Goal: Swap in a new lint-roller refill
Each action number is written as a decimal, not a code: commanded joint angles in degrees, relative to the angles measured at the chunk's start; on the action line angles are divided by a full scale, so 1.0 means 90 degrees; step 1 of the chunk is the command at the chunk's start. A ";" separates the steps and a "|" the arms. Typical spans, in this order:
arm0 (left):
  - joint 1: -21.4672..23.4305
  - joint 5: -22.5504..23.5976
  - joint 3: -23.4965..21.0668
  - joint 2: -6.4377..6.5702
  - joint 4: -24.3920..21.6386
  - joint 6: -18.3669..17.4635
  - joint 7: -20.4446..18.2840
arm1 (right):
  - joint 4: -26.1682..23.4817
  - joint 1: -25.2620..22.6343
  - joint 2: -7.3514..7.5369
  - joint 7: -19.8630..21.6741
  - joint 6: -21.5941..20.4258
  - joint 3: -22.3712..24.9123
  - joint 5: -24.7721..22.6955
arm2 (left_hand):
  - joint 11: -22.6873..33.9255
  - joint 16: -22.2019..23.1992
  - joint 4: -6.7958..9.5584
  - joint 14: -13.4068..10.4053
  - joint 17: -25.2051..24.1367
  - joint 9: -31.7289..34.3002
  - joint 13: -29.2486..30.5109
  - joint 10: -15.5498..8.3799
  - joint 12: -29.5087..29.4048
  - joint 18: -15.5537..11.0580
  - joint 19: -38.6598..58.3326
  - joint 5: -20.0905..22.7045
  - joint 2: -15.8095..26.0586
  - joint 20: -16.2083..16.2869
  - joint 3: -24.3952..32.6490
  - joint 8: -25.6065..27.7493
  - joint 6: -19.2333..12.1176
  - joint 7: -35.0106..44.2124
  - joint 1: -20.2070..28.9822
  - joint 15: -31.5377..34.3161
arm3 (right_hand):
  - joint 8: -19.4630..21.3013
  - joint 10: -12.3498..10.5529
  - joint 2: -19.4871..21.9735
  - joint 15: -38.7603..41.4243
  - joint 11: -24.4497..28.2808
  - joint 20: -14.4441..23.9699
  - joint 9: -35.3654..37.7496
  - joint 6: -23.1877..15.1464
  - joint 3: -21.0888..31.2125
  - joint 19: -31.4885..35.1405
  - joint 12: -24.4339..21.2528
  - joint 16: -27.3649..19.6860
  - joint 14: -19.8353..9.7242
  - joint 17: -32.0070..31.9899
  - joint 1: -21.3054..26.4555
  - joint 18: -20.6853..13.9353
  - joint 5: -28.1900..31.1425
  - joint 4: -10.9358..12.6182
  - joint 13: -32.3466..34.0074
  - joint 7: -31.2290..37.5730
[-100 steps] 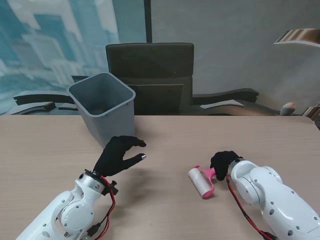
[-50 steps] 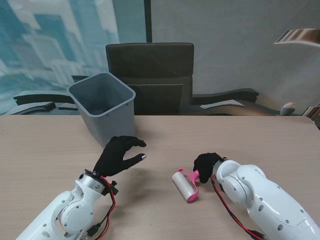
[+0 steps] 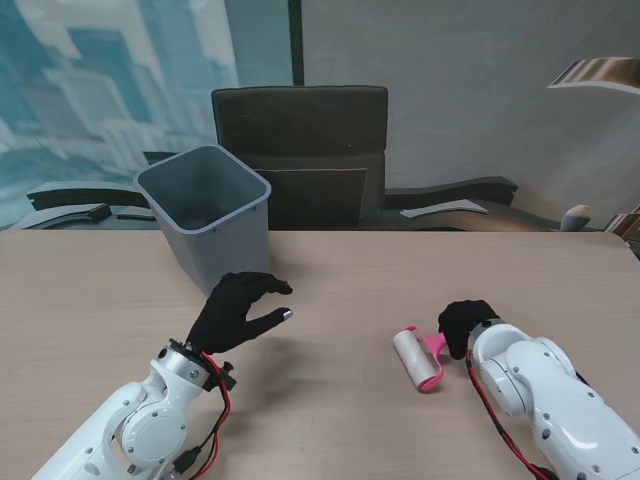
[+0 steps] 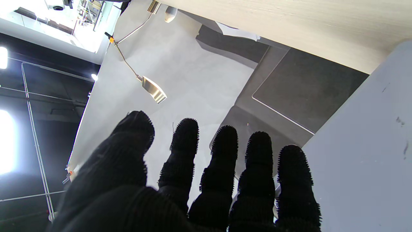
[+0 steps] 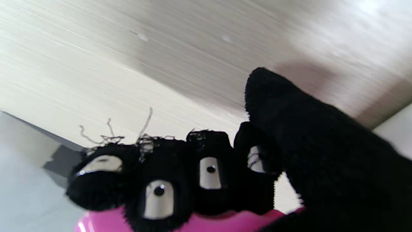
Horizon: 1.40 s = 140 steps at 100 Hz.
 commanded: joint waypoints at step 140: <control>-0.0312 -0.0139 0.0258 0.0033 0.0234 0.0219 -0.0435 | 0.0007 0.0597 -0.0285 -0.1237 0.1043 -0.0730 0.2702 | 0.0010 0.0064 -0.0021 0.0006 -0.0058 0.0003 0.0014 -0.0044 0.0037 -0.0020 0.0111 0.0019 -0.0076 0.0051 0.0140 0.0029 -0.0054 0.0071 0.0046 0.0077 | 0.0185 0.0453 0.0015 0.1388 0.0170 0.0211 0.0260 0.0154 0.0117 0.1084 0.0022 0.0198 -0.2293 0.0399 0.0137 -0.0203 0.0163 -0.0087 -0.0033 -0.0042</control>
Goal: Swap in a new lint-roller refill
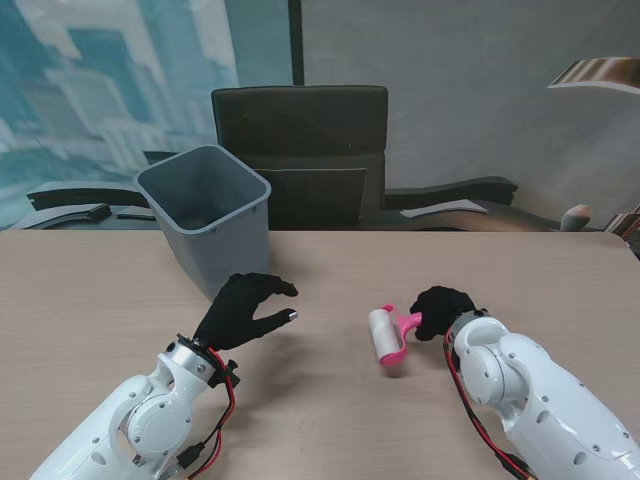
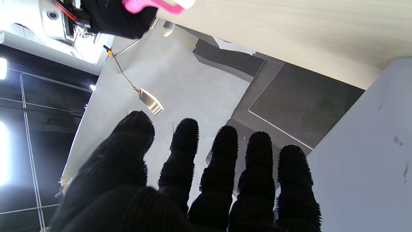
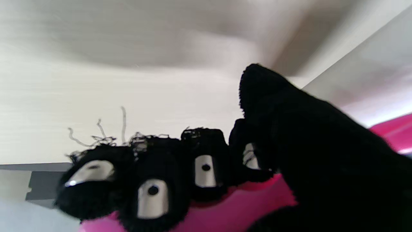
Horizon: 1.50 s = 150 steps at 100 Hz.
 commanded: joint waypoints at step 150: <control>0.0092 -0.0007 -0.0025 0.0019 -0.0100 0.0007 -0.0221 | 0.0217 0.0116 -0.0373 -0.1078 -0.0969 0.0029 0.0442 | -0.0186 0.0006 -0.0025 0.0018 -0.0127 -0.0258 -0.0171 0.0042 -0.0002 0.0023 -0.0104 -0.0280 -0.0531 0.0003 0.0563 -0.0115 -0.0001 -0.0502 -0.0342 -0.0135 | -0.3892 0.1608 0.1972 -0.6629 -0.4684 0.0962 -0.5908 0.1375 -0.2319 -0.4437 -0.4350 -0.3059 0.0774 -0.6058 -0.1858 0.0921 -0.3844 -0.0288 -0.4999 -0.6050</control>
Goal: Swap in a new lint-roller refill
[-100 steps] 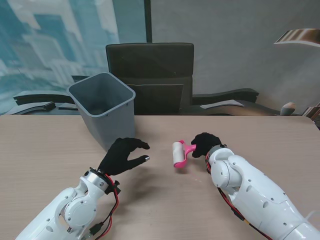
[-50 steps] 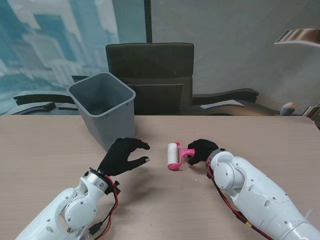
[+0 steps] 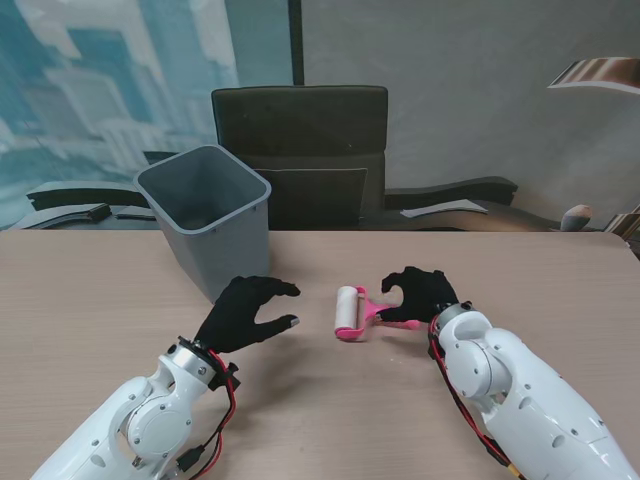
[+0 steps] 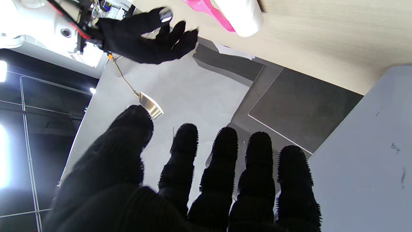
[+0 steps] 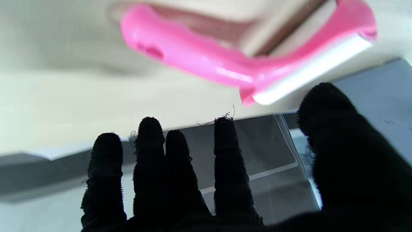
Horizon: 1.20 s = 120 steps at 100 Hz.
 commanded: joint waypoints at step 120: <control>0.0373 -0.1352 -0.0224 -0.0148 -0.0425 0.0342 -0.0361 | -0.1103 -0.1004 -0.0349 -0.1402 -0.1803 0.0249 0.1236 | -0.0260 -0.0049 -0.0072 -0.0182 -0.0028 -0.1012 -0.0269 0.0077 -0.0134 -0.0061 -0.0175 -0.0878 -0.0225 -0.0081 0.0360 -0.0278 0.0099 -0.0799 -0.0368 -0.0236 | 0.0181 -0.0277 -0.0461 -0.0308 0.0030 -0.0401 0.0858 -0.0234 0.0870 -0.0271 -0.0006 -0.0252 -0.0203 0.0273 0.0890 0.0003 0.0302 0.0303 0.1069 0.0457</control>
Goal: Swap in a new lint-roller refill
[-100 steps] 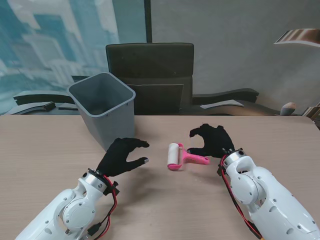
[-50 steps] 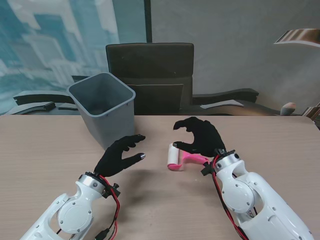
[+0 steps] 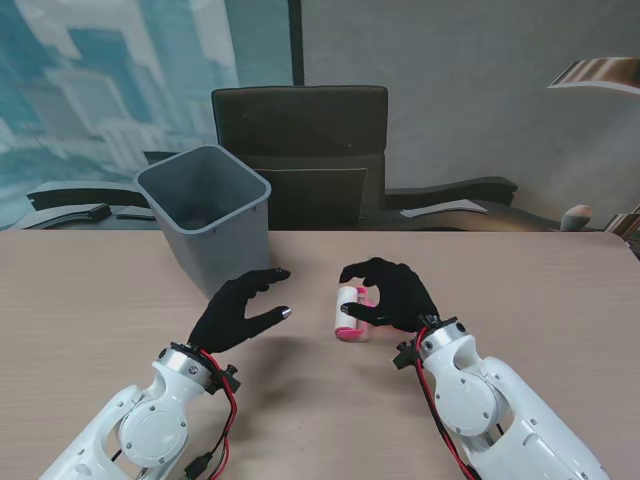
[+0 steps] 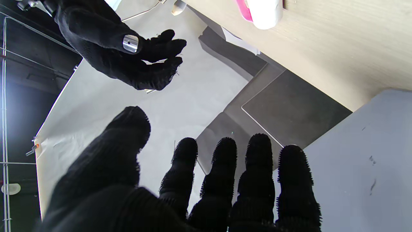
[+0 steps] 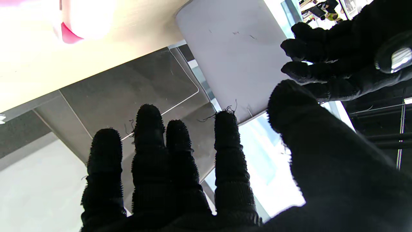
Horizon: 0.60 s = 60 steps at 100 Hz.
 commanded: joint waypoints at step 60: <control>-0.0044 0.0211 -0.0081 0.0000 0.0096 0.0076 -0.0079 | 0.0085 0.0094 0.0015 0.0212 0.0097 0.0005 -0.0102 | 0.0012 -0.0014 -0.0113 -0.0120 -0.0071 -0.0094 -0.0133 0.0090 -0.0134 -0.0056 -0.0113 0.0146 -0.0297 0.0064 0.0377 0.0014 0.0011 0.0099 -0.0099 -0.0035 | 0.0010 -0.0081 0.0108 -0.0042 -0.0037 -0.0006 0.0016 -0.0047 -0.0078 -0.0128 -0.0041 -0.0012 -0.0175 -0.0110 -0.0007 0.0051 -0.0071 0.0204 0.0004 -0.0027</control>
